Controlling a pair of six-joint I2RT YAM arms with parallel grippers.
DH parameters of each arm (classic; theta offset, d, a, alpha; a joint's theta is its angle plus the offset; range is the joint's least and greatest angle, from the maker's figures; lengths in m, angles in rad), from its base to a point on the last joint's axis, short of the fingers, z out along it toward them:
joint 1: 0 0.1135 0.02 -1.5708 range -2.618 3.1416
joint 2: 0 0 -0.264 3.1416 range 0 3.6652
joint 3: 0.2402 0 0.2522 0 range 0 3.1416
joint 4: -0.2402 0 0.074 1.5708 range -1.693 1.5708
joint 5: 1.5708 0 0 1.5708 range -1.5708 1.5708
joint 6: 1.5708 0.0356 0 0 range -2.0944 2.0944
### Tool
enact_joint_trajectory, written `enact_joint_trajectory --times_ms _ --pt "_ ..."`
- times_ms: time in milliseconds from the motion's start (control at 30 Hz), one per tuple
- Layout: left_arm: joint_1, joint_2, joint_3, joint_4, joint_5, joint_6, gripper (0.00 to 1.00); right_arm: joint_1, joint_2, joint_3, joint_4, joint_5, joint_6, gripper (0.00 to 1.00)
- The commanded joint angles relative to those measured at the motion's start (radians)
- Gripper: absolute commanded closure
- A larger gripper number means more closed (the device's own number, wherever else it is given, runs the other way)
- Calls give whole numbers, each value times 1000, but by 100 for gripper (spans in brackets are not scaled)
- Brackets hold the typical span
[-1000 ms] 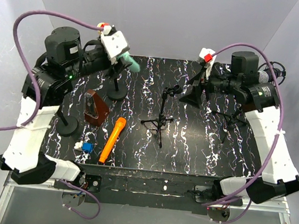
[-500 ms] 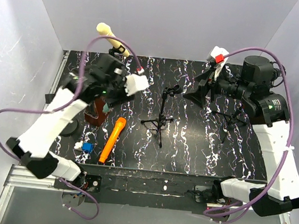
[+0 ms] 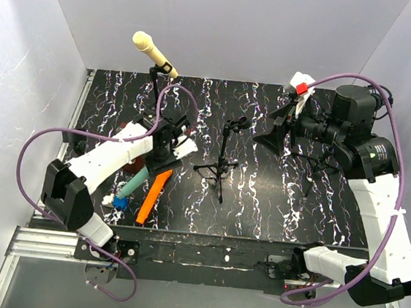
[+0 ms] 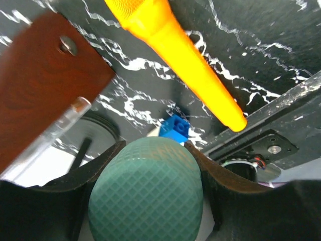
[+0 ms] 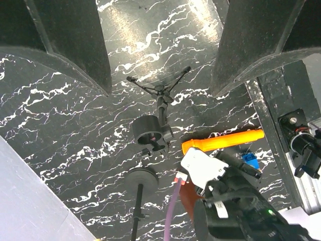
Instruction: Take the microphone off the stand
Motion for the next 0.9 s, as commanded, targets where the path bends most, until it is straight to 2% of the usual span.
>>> enact_joint_trajectory --times_ms 0,100,133,300,467,600,667,733,800,867 --pt "48 25 -102 7 -157 -202 100 -4 -13 3 9 11 -12 14" --pt "58 37 -138 124 -217 -236 100 -4 -10 3 20 12 -14 14" --pt "59 49 -139 150 -219 -249 96 -4 -4 14 17 14 -12 13" --pt "107 160 -132 242 -148 -359 100 -4 4 28 -11 21 -24 13" --pt "134 247 -138 351 -124 -371 100 -4 -8 26 -63 27 -47 13" --pt "154 316 -106 370 -107 -399 98 -4 -8 33 -101 31 -49 13" --pt "158 339 -107 373 -105 -410 77 -4 -11 23 -101 32 -40 13" --pt "158 344 -113 379 -99 -410 69 -2 -19 5 -100 35 -27 13" --pt "158 342 -119 377 -101 -411 55 -5 -30 -21 -89 37 -7 13" --pt "158 336 -121 371 -98 -408 49 -5 -40 -47 -81 35 11 13"
